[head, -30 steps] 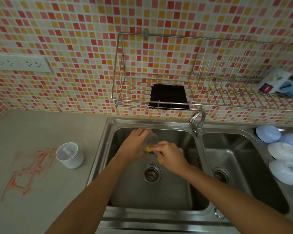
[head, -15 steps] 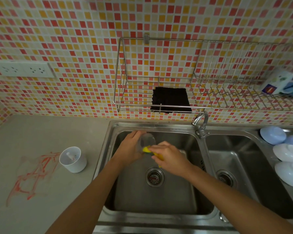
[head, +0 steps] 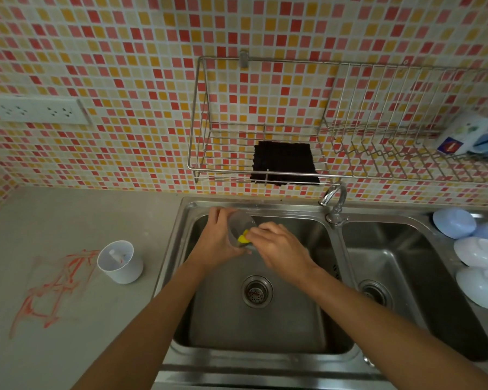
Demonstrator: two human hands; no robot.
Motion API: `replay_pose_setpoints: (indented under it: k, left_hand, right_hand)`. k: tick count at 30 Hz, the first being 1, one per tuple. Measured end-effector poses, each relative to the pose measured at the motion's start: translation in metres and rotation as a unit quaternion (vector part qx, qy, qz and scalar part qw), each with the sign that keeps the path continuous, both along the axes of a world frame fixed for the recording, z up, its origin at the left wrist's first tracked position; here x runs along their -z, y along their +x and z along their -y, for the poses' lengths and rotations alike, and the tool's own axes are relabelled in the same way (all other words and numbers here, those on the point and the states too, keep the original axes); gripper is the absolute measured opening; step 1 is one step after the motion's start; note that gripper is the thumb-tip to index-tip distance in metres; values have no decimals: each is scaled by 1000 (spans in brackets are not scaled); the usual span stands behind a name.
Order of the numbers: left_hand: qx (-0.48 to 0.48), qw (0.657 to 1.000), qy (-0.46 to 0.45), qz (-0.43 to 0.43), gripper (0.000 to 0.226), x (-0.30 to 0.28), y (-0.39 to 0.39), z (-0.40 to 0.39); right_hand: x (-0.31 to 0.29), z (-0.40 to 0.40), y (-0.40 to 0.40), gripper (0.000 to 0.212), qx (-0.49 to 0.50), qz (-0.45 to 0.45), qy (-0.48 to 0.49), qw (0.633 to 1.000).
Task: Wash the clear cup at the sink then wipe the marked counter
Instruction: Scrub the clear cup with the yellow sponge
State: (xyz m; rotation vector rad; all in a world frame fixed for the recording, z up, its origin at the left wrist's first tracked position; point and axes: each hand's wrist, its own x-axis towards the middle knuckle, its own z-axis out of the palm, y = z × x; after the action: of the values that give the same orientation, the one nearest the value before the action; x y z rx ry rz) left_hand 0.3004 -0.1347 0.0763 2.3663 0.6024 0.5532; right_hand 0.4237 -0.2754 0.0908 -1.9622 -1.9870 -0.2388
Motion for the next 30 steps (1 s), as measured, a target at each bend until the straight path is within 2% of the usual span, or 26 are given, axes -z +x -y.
replay_pose_setpoints:
  k: [4, 6, 8, 11, 13, 15, 17, 19, 21, 22, 24, 26, 28, 29, 30]
  left_hand:
    - [-15, 998, 68, 4, 79, 2, 2, -5]
    - [-17, 992, 118, -31, 76, 0, 2, -6]
    - [-6, 989, 125, -72, 77, -2, 1, -3]
    - [30, 989, 90, -111, 77, -6, 3, 1]
    - [46, 990, 78, -108, 76, -12, 7, 3]
    - [51, 990, 85, -99, 74, -17, 11, 1]
    - [57, 989, 87, -100, 73, -18, 12, -2]
    - [61, 988, 88, -108, 75, -15, 10, -6]
    - [65, 988, 88, -108, 78, -9, 7, -11]
    - [65, 988, 85, -109, 79, -7, 6, -12]
    - [67, 987, 87, -114, 79, -7, 6, -11]
    - [72, 986, 93, -120, 77, -9, 7, -7]
    - [85, 983, 92, -137, 74, -10, 8, -1]
    - [90, 981, 91, -145, 74, -11, 8, 0]
    - [92, 981, 90, -145, 74, -12, 8, 1]
  right_hand:
    - [-3, 1, -6, 37, 46, -209, -7, 977]
    - [-3, 1, -9, 36, 54, -239, -17, 969]
    - [-3, 1, -6, 35, 33, -205, -41, 977]
    - [-10, -6, 12, 36, 17, -85, -95, 992]
    - [-13, -9, 22, 36, 19, 31, -77, 996]
    - [-9, -8, 21, 34, 37, 71, -33, 996]
    - [2, -5, 10, 35, 51, 23, 0, 998]
    - [4, -2, -6, 34, 71, -123, -9, 990]
    - [-6, -2, -16, 27, 110, -277, -25, 954]
    - [-8, -2, -17, 25, 125, -315, -36, 940]
    - [-7, -3, -12, 24, 134, -334, -52, 932]
    - [-5, -3, -3, 26, 98, -260, -74, 958]
    - [-1, -7, 9, 31, 48, -94, -118, 987]
    - [-1, -10, 15, 31, 27, -3, -117, 993]
    - [-2, -11, 19, 30, 18, 50, -107, 993]
